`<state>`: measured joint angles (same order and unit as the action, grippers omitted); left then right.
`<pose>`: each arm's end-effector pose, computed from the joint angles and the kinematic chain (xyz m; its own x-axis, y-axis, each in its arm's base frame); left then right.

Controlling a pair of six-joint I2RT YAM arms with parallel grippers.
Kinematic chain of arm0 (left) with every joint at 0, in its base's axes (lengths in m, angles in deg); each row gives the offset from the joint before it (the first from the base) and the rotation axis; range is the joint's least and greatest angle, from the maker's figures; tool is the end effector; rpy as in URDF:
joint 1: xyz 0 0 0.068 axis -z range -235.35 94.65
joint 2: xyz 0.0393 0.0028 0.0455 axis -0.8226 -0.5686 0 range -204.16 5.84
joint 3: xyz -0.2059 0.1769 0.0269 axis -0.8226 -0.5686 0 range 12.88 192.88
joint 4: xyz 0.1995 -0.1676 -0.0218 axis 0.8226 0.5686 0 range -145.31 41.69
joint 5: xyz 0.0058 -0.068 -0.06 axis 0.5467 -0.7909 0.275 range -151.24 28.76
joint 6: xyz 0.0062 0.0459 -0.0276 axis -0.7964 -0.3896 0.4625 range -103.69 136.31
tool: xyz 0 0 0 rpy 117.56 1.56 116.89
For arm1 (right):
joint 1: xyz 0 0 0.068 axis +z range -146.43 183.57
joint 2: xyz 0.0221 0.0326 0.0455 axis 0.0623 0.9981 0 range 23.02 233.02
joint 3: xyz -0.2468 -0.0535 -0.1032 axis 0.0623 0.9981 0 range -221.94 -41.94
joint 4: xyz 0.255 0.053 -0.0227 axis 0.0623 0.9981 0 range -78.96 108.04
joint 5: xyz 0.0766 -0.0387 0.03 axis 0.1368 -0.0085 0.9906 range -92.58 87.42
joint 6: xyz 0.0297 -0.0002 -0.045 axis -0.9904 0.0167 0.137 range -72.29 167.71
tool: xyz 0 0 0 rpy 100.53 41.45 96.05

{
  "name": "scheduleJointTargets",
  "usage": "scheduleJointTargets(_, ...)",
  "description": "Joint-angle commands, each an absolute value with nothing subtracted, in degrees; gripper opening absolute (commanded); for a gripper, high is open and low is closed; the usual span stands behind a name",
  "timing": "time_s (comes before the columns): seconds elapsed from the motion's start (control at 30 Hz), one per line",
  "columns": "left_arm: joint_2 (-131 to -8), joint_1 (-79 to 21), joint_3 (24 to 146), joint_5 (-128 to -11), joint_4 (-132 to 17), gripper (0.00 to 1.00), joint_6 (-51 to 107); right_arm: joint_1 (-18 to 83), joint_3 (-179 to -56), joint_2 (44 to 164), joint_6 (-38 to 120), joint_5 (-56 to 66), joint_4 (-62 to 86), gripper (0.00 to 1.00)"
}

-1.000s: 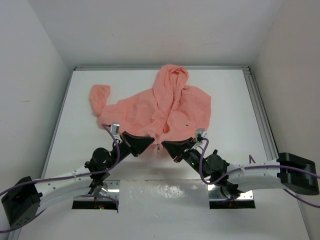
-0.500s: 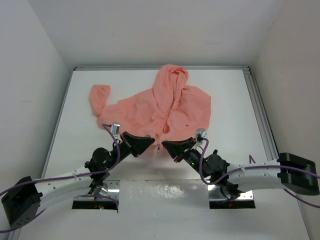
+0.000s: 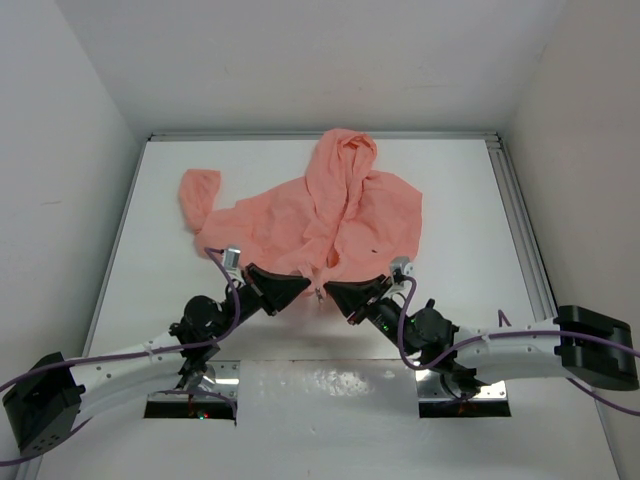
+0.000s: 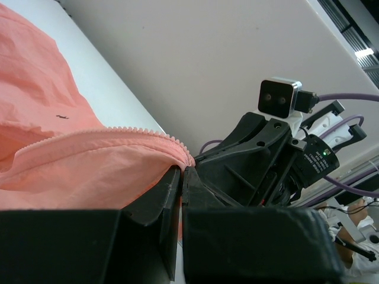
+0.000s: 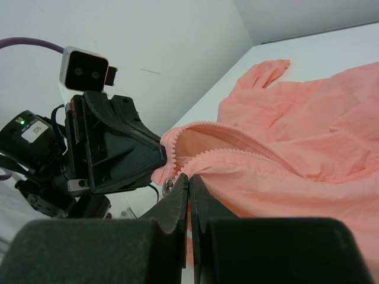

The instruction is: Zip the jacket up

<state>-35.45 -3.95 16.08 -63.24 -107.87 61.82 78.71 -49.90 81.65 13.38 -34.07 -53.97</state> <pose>0.0974 -0.1240 0.2111 -0.4630 -0.5627 -0.6848 0.6732 0.2792 -0.6847 0.0654 0.1745 0.2133 -0.3392 0.5969 -0.7271 -0.6093 0.4495 0.6532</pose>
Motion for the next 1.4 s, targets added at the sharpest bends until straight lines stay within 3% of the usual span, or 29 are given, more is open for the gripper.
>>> scheduleJointTargets(0.0, -35.55, -3.49, 12.88, -64.67, -111.21, 0.00, 62.36, 78.90, -53.01, 81.73, 14.66, -34.49, -56.55, 0.00)
scheduleJointTargets(0.53, -33.53, -3.49, 13.32, -65.55, -105.49, 0.00, 61.83, 78.90, -56.44, 85.24, 18.18, -36.95, -53.47, 0.00)
scheduleJointTargets(1.0, -30.80, -3.49, 14.02, -65.20, -104.02, 0.00, 75.10, 78.90, -50.46, 85.34, 22.04, -33.26, -70.52, 0.00)
scheduleJointTargets(1.37, -38.98, -2.97, 18.07, -69.86, -104.79, 0.00, 82.13, 78.90, -51.60, 84.71, 28.72, -28.25, -75.18, 0.00)
